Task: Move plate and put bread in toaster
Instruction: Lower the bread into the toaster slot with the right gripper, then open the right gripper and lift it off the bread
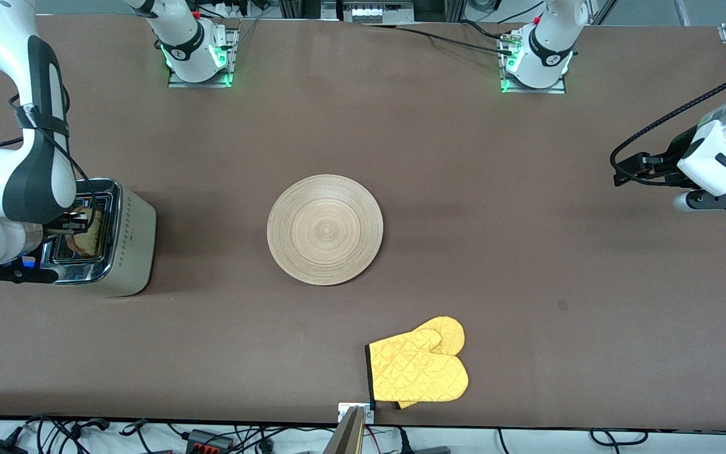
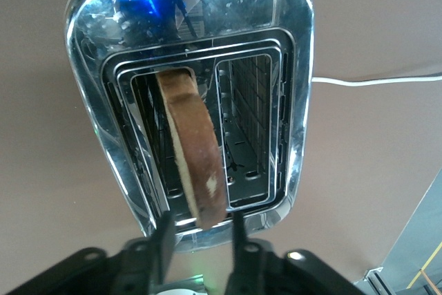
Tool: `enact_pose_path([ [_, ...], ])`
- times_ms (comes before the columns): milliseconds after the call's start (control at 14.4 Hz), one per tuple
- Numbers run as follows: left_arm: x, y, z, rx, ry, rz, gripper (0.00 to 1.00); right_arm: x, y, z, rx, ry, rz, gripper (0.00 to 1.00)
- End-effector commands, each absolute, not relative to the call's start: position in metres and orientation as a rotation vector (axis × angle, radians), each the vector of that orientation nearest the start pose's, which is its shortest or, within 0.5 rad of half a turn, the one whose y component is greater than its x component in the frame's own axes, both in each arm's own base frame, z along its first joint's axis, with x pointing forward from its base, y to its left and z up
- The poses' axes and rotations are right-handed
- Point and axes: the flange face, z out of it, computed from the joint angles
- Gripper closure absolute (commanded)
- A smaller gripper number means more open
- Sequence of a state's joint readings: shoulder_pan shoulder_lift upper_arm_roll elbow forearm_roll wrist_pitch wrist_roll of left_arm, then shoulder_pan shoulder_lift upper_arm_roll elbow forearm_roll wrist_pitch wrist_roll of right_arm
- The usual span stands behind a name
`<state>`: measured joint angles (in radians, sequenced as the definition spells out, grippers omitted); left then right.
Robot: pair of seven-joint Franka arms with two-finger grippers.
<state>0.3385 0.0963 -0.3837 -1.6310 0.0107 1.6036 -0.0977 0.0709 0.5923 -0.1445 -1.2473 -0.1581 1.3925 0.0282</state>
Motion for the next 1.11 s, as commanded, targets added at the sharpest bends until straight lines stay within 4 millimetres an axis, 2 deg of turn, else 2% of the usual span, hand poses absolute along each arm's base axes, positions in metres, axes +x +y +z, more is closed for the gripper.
enact_pose_path([
  [0,0.572,-0.014,0.557,-3.172,-0.108,0.19,0.0,0.664,-0.04,0.432,-3.28,0.131,0.662,0.0],
  [139,0.572,-0.015,0.557,-3.173,-0.106,0.19,0.0,0.661,-0.035,0.455,-3.255,0.113,0.595,0.0],
  [208,0.572,-0.015,0.558,-3.173,-0.105,0.193,0.0,0.657,-0.033,0.474,-3.238,0.112,0.544,0.0],
  [556,0.571,-0.015,0.558,-3.172,-0.105,0.195,0.0,0.647,-0.025,0.515,-3.188,0.065,0.429,0.0],
  [833,0.571,-0.015,0.558,-3.186,-0.112,0.198,0.0,0.647,-0.018,0.562,-3.183,0.045,0.253,0.0],
  [1042,0.571,-0.015,0.558,-3.185,-0.112,0.195,0.0,0.645,-0.014,0.572,-3.155,0.045,0.224,0.0],
])
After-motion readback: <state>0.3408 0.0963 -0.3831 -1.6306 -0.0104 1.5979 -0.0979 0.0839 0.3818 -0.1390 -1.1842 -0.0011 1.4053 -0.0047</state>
